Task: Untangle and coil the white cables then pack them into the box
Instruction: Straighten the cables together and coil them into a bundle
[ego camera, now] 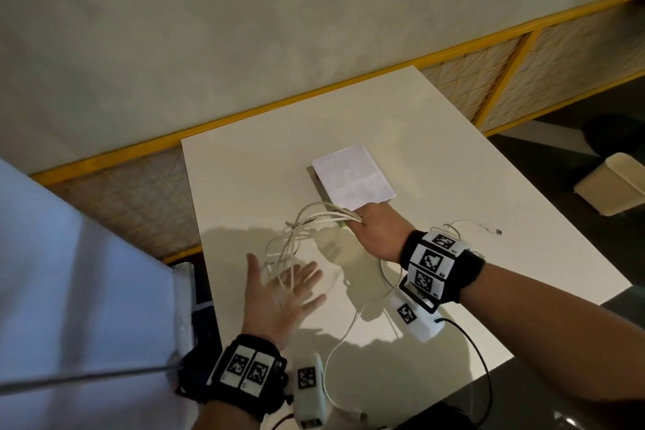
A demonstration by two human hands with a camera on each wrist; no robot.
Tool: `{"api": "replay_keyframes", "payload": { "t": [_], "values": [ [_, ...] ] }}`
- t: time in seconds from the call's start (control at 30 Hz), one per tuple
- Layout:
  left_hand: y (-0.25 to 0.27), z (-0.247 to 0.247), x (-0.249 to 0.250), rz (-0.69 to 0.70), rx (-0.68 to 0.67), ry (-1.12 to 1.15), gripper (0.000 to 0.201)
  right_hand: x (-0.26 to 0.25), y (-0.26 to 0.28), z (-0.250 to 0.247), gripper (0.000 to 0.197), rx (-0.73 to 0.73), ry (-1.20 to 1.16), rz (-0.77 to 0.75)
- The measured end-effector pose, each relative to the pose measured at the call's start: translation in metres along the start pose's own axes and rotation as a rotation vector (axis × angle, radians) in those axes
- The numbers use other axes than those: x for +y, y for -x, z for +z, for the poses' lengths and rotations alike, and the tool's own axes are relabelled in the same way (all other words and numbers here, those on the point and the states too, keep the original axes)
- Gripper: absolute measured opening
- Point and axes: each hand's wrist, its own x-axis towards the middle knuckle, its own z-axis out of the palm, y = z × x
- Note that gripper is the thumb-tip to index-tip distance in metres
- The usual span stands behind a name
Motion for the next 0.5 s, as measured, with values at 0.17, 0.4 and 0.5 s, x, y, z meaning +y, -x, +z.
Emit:
{"api": "replay_keyframes", "payload": {
  "t": [0.17,0.4,0.5],
  "values": [
    [-0.004,-0.001,-0.010,-0.106,0.045,-0.094,0.124,0.006,-0.010,0.008,0.049,-0.007,0.073,0.060],
    [0.004,0.030,-0.011,0.008,-0.077,-0.613,0.087,0.006,-0.008,0.019,0.037,-0.080,0.311,0.104],
    [-0.001,0.061,-0.019,0.198,-0.093,-0.702,0.056,-0.007,0.001,0.028,0.037,-0.121,0.365,0.047]
  ]
}}
